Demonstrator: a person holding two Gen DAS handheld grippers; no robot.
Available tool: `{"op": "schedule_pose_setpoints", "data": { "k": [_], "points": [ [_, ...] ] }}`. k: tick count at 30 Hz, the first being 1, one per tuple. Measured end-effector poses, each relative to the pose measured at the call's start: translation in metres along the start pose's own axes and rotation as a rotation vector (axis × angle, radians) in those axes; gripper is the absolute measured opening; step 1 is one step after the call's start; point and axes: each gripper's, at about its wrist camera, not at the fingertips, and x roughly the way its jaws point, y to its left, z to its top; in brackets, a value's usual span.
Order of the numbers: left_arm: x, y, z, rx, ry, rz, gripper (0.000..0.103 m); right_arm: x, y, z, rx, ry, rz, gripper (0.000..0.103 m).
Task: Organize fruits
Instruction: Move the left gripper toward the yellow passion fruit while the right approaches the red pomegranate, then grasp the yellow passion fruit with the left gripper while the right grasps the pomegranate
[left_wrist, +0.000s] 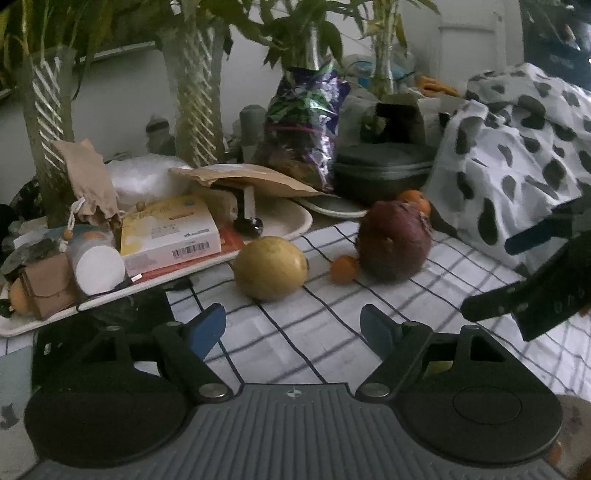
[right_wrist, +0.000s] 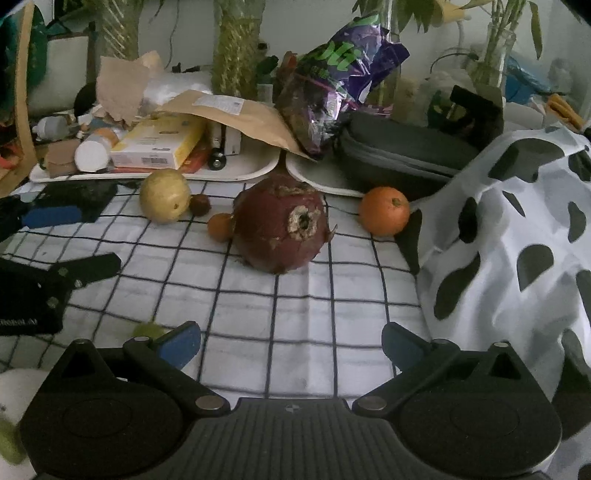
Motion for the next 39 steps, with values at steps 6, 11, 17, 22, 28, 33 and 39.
{"op": "schedule_pose_setpoints", "data": {
  "k": [6, 11, 17, 22, 28, 33, 39],
  "points": [
    [0.022, 0.019, 0.006, -0.061, 0.002, -0.015, 0.079, 0.024, -0.004, 0.01, 0.007, 0.002, 0.014, 0.103],
    [0.036, 0.028, 0.012, -0.08, -0.004, -0.031, 0.079, 0.039, -0.01, 0.021, 0.04, 0.005, 0.056, 0.103],
    [0.052, 0.034, 0.014, -0.078, 0.004, -0.045, 0.079, 0.051, -0.013, 0.037, 0.045, -0.01, 0.098, 0.103],
    [0.062, 0.038, 0.016, -0.076, 0.006, -0.071, 0.079, 0.058, -0.014, 0.047, 0.038, -0.028, 0.116, 0.103],
    [0.072, 0.043, 0.019, -0.102, 0.011, -0.114, 0.079, 0.067, -0.016, 0.057, 0.014, -0.041, 0.149, 0.103],
    [0.082, 0.048, 0.022, -0.134, 0.042, -0.135, 0.079, 0.077, -0.017, 0.06, 0.005, -0.043, 0.153, 0.103],
    [0.082, 0.049, 0.022, -0.156, 0.042, -0.164, 0.064, 0.084, -0.014, 0.061, -0.003, -0.019, 0.211, 0.081]
  ]
}}
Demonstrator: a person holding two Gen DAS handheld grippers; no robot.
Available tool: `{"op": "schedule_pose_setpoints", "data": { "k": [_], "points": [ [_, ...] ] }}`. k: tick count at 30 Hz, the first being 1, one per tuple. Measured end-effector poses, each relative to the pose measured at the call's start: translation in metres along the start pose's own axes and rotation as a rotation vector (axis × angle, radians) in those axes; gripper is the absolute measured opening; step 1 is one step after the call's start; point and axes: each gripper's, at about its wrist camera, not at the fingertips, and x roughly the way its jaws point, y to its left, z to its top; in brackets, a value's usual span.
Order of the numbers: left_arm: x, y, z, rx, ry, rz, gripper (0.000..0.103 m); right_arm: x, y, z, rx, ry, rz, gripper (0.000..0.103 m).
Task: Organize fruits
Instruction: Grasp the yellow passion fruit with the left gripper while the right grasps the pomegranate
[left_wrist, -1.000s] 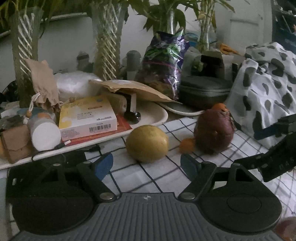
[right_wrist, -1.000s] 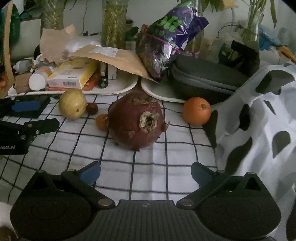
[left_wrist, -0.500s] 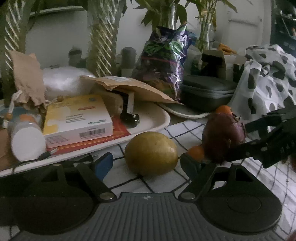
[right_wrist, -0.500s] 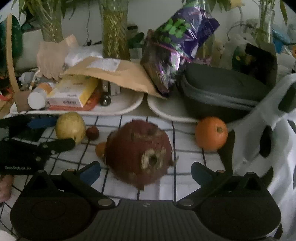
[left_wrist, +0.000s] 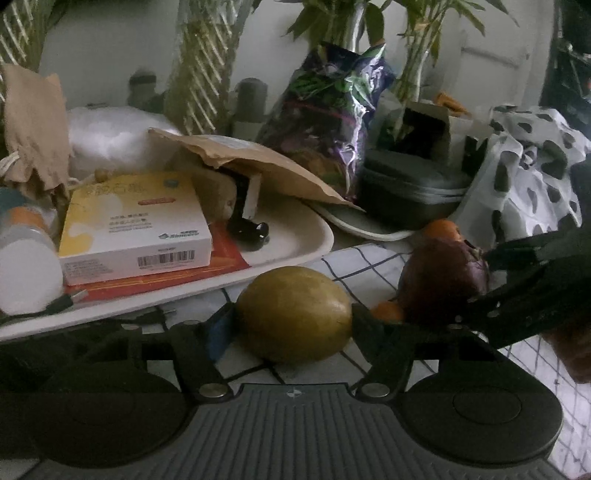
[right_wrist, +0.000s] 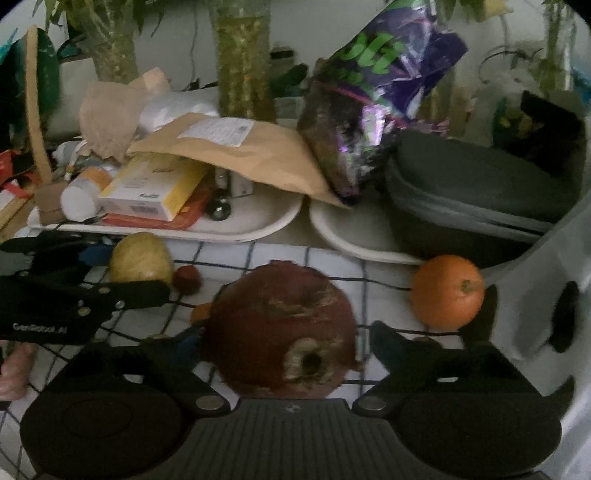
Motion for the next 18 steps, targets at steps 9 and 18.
{"op": "schedule_pose_setpoints", "data": {
  "k": [9, 18],
  "points": [
    [-0.011, -0.004, -0.003, 0.029, 0.002, 0.04, 0.063, -0.005, -0.003, 0.004, 0.041, 0.026, 0.0, 0.073],
    [-0.044, -0.016, 0.001, 0.079, -0.046, 0.077, 0.062, -0.019, 0.008, 0.006, 0.035, 0.079, 0.013, 0.072]
  ]
}}
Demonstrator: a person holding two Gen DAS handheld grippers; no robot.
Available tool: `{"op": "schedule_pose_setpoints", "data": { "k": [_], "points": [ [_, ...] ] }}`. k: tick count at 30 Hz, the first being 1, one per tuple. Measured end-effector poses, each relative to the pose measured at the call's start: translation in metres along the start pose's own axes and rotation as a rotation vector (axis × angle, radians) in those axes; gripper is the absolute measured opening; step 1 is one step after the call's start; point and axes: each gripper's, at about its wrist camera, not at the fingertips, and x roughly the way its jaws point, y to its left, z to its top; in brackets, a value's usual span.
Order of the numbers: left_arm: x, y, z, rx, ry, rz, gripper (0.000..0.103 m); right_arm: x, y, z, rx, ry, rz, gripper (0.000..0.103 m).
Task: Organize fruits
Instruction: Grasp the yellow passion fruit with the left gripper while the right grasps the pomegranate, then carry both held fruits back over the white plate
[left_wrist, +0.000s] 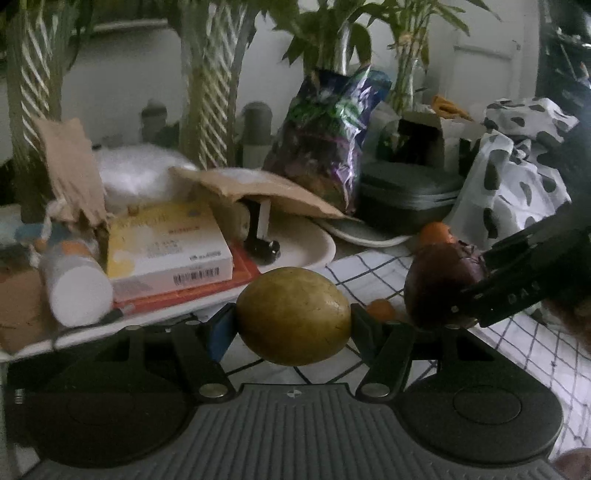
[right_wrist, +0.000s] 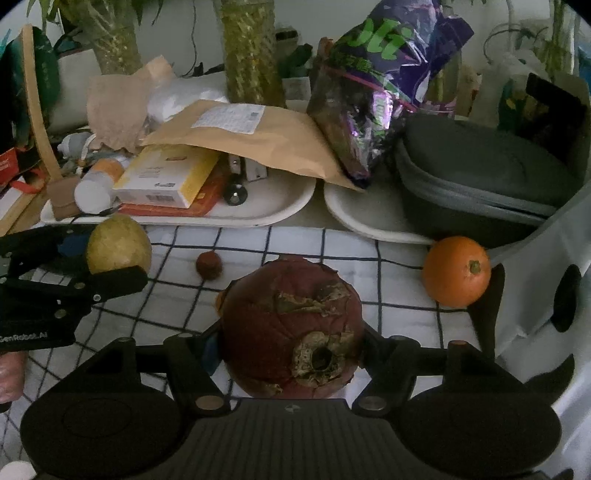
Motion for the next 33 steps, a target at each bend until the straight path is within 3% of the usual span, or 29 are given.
{"op": "schedule_pose_setpoints", "data": {
  "k": [10, 20, 33],
  "points": [
    [-0.039, -0.02, -0.008, 0.054, -0.014, 0.031, 0.062, -0.017, 0.008, -0.003, 0.05, 0.068, -0.004, 0.072],
    [-0.074, -0.04, -0.013, 0.07, -0.044, 0.057, 0.062, -0.051, 0.023, -0.015, 0.052, 0.068, 0.02, 0.072],
    [-0.109, -0.063, -0.03, 0.067, -0.021, 0.049, 0.062, -0.087, 0.043, -0.038, 0.041, 0.079, 0.019, 0.072]
  ]
}}
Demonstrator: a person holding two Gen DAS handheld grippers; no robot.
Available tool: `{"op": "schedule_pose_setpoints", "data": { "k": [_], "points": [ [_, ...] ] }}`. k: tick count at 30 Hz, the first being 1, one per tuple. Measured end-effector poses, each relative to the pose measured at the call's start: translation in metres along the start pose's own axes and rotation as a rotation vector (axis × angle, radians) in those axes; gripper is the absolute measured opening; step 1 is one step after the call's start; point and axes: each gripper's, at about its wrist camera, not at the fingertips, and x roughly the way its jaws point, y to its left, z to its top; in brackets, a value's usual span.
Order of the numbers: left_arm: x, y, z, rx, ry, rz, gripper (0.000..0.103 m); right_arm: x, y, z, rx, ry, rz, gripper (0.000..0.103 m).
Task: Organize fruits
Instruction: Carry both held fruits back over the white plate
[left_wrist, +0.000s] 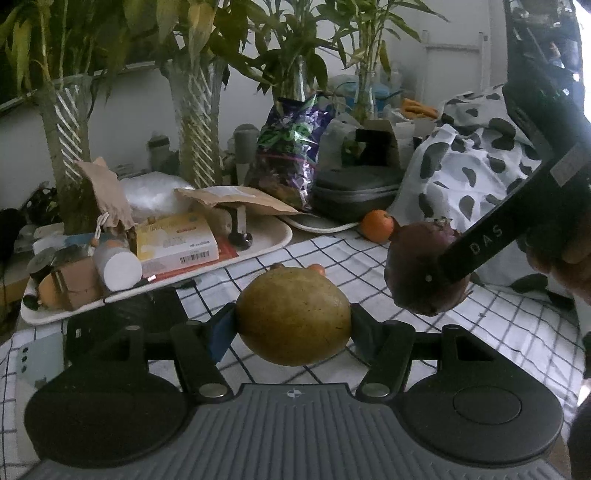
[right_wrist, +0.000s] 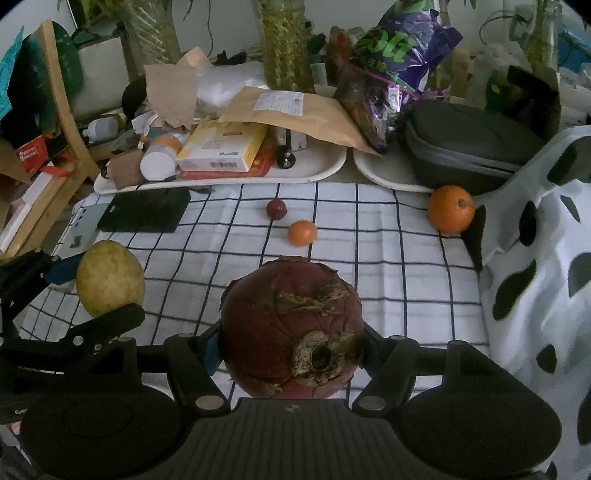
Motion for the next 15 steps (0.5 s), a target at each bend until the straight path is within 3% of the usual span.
{"op": "schedule_pose_setpoints", "data": {
  "k": [15],
  "points": [
    [-0.035, -0.021, -0.019, -0.015, 0.041, -0.01, 0.062, -0.033, 0.021, -0.04, -0.027, -0.012, 0.011, 0.072]
  ]
}}
